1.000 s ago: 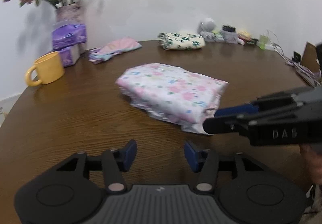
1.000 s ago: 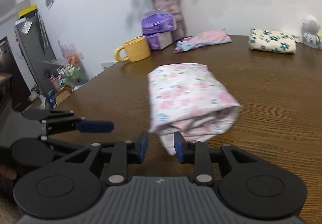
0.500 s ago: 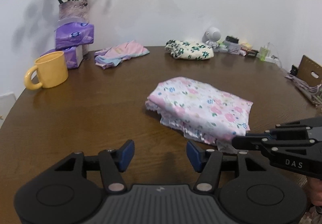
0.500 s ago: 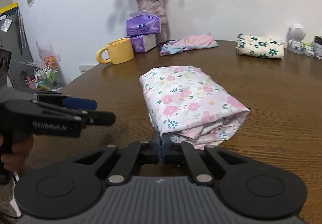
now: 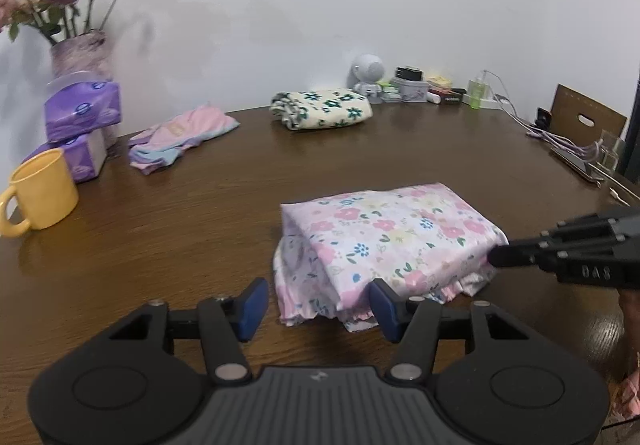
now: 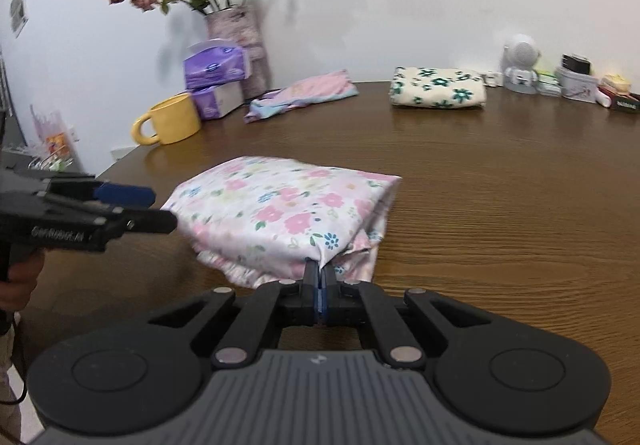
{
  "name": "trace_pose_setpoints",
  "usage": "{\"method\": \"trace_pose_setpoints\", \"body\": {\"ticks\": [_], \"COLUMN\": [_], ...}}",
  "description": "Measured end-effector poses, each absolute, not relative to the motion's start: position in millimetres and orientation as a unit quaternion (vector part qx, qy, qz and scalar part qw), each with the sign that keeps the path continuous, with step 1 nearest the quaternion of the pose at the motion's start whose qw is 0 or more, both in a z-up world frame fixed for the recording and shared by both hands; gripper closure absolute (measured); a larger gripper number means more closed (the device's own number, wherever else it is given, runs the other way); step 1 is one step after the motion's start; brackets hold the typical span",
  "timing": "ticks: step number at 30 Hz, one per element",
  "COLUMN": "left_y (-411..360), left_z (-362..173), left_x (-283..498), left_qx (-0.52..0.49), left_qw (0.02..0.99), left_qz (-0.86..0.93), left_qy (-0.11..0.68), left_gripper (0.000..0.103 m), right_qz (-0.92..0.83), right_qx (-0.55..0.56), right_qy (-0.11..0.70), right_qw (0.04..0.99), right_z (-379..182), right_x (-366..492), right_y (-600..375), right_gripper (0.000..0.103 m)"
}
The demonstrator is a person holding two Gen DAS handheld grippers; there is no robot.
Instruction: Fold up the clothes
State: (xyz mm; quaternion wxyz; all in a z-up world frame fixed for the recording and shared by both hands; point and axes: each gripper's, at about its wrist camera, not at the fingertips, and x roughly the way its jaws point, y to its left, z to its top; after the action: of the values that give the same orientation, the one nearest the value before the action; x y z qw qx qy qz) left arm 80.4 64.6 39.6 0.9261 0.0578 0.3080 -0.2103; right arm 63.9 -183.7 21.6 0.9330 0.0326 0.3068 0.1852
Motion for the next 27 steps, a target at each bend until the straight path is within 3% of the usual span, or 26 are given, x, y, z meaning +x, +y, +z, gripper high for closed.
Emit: {"method": "trace_pose_setpoints", "body": {"ticks": [3, 8, 11, 22, 24, 27], "left_y": [55, 38, 25, -26, -31, -23], "left_z": [37, 33, 32, 28, 27, 31], "left_x": [78, 75, 70, 59, 58, 52], "left_qx": [0.056, 0.048, 0.048, 0.042, 0.043, 0.05], "left_qw": [0.921, 0.913, 0.912, 0.906, 0.905, 0.906], "left_qz": [-0.224, -0.248, -0.253, -0.269, -0.268, -0.264], "left_qy": [0.313, 0.322, 0.319, 0.324, 0.327, 0.326], "left_gripper": [0.062, 0.089, 0.093, 0.094, 0.092, 0.081], "right_qz": [0.184, 0.185, 0.179, 0.173, 0.173, 0.157], "right_qx": [0.034, 0.035, 0.034, 0.032, 0.031, 0.047], "right_qy": [0.305, 0.306, 0.307, 0.318, 0.322, 0.322], "right_qw": [0.934, 0.933, 0.934, 0.932, 0.93, 0.932], "right_z": [21, 19, 18, 21, 22, 24], "right_x": [66, 72, 79, 120, 126, 126], "right_y": [-193, -207, -215, -252, -258, -270], "right_gripper": [0.102, 0.102, 0.102, 0.1, 0.099, 0.095]}}
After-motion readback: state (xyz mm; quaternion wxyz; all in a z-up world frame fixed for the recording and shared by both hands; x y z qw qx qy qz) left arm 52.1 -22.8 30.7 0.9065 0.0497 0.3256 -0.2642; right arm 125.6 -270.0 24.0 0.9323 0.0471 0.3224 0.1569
